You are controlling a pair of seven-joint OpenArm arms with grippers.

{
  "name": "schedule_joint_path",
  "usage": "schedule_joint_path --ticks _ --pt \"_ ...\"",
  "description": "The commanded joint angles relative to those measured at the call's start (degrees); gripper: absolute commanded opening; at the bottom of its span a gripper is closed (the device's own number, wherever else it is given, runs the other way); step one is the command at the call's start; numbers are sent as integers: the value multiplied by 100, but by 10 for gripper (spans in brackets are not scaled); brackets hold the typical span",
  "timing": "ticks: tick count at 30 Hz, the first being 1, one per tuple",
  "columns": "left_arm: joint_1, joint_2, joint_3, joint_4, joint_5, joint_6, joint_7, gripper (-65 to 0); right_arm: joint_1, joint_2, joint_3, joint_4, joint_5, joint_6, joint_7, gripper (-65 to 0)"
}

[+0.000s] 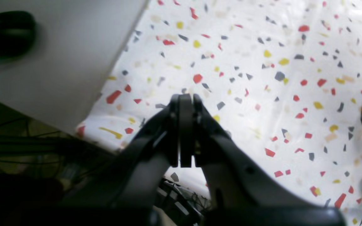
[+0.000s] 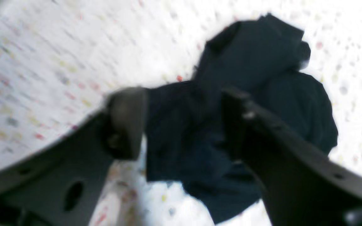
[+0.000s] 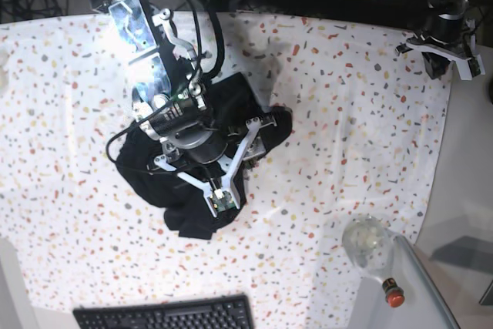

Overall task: Layout the t-shirt on the table in an organized manner, then fold the t-shirt properly
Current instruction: 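Reach the right gripper into the crumpled black t-shirt and spread it out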

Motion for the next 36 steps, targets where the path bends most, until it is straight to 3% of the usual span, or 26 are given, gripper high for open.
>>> schedule_joint_path --ticks 1,3,14,16,17,19,20,23,27,32,36 --pt "34 -39 -94 87 -13 -14 -105 -490 186 -61 10 -68 30 -6 298 -255" --pt "34 -31 -129 87 -13 -14 -105 -403 291 -87 63 -403 30 -6 509 -255" --pt "-106 -22 -94 -44 -13 -14 -96 -400 546 -184 327 -1739 38 -14 1037 -276" --pt "-203 -22 -76 -159 -13 -14 -96 -400 529 -184 283 -1721 38 -14 1037 -344" --pt "-229 -22 -68 -273 -13 -14 -96 -400 520 -184 283 -1712 38 -14 1037 -413" --pt "-264 -22 -68 -466 -13 -14 -96 -400 511 -184 283 -1660 91 -6 1037 -612" --pt "-264 -22 -68 -537 -13 -14 -96 -400 502 -184 291 -1545 197 -6 1037 -650" --pt "-335 -22 -68 -713 13 -14 -105 -400 353 -114 327 -974 636 -6 1037 -650" --pt "-423 -39 -59 -985 31 -14 -113 -400 71 255 520 239 865 -14 1010 -650" --pt "-511 -48 47 -1143 31 -14 -113 -400 -289 519 1206 1364 882 -14 1002 -650" --pt "-519 -189 434 -1135 31 -14 -122 -400 -307 827 1848 1382 882 -14 1002 -650"
